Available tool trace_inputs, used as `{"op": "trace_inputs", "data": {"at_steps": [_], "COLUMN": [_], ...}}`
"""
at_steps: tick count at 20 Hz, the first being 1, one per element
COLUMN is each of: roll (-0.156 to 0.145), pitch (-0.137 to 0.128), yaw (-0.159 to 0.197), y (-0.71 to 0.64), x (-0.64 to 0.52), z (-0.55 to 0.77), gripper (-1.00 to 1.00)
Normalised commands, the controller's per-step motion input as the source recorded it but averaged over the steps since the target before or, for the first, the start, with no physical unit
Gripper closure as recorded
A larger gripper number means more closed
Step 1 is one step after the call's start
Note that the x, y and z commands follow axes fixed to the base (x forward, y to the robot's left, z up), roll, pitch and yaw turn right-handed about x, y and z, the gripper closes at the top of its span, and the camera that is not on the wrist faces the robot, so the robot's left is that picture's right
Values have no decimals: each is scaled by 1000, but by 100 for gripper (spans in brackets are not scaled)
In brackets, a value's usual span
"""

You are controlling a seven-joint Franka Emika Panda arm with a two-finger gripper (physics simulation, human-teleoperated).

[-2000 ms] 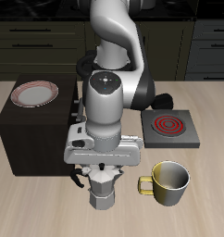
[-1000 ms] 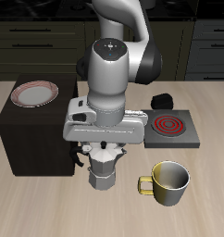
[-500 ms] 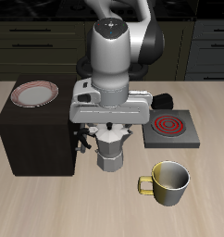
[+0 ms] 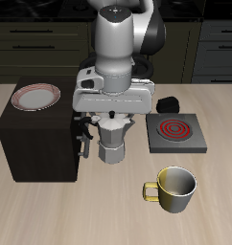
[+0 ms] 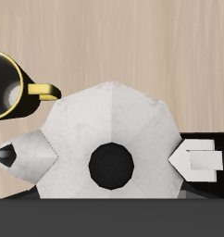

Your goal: Place moka pot on the flat stove

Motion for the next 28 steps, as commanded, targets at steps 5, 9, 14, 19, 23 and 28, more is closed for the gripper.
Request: {"op": "trace_inputs", "data": {"at_steps": [5,9,14,19,23,28], "roll": [-27,-25,-5,26,29,2], "pitch": [-32,-42,-46,-52,-27,-6], "yaw": [8,7,15,28,13,0], "y": [75,115,241,354,249,165], "x": [-336,-255,-386,-456,-291,-259], "z": [12,20,11,6,-9,-77], "gripper": [100,100,100,100,100,100]}}
